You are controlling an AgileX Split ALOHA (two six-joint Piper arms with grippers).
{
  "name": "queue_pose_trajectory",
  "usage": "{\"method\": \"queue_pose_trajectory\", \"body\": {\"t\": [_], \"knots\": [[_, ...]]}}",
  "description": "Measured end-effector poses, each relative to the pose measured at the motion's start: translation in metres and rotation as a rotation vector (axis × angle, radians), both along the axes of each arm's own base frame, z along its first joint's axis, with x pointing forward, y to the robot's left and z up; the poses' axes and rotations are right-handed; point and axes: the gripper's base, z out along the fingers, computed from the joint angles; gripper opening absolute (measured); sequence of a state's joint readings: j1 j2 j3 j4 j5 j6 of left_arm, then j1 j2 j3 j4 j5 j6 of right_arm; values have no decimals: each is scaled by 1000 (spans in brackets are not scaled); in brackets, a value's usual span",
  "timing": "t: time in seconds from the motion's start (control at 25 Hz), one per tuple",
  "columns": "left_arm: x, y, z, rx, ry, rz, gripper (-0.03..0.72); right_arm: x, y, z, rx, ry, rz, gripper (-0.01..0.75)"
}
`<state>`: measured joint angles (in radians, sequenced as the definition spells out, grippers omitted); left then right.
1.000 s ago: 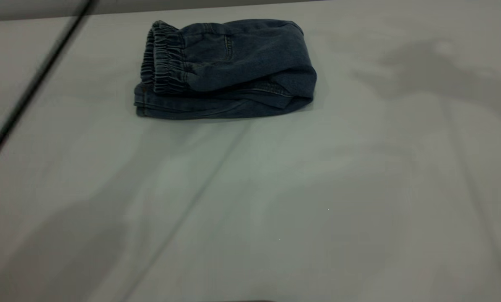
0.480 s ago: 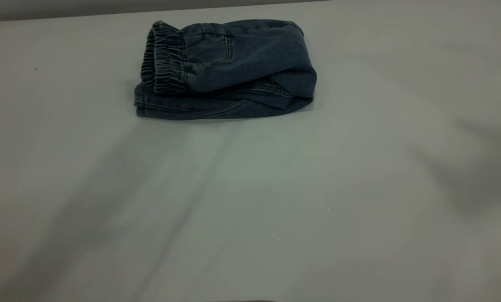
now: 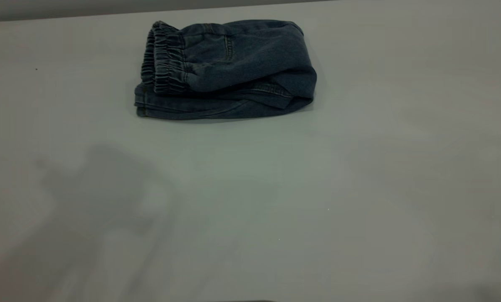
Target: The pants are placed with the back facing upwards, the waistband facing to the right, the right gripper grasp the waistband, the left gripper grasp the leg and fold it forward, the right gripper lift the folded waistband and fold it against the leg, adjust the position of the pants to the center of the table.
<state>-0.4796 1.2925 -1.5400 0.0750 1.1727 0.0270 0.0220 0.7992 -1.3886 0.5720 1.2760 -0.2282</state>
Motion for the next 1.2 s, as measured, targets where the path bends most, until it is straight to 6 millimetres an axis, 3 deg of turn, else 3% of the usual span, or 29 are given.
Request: {"method": "queue_pose_trajectory", "body": {"t": [0.24,0.6,0.88,1.2], "knots": [[-52,22,-33,-13,77,-13,375,-40,-1,-44,16,31,-6,586],[-119,56,-88,-7,123,-16,375,-70,-8,-108,-56,65,-65,586],[-157,76,-117,-23,89,-18,375,-79,-18,-159,-150,97,-142,586],[-177,86,-145,-28,78,-18,375,-68,-35,-211,-252,142,-306,586]]}}
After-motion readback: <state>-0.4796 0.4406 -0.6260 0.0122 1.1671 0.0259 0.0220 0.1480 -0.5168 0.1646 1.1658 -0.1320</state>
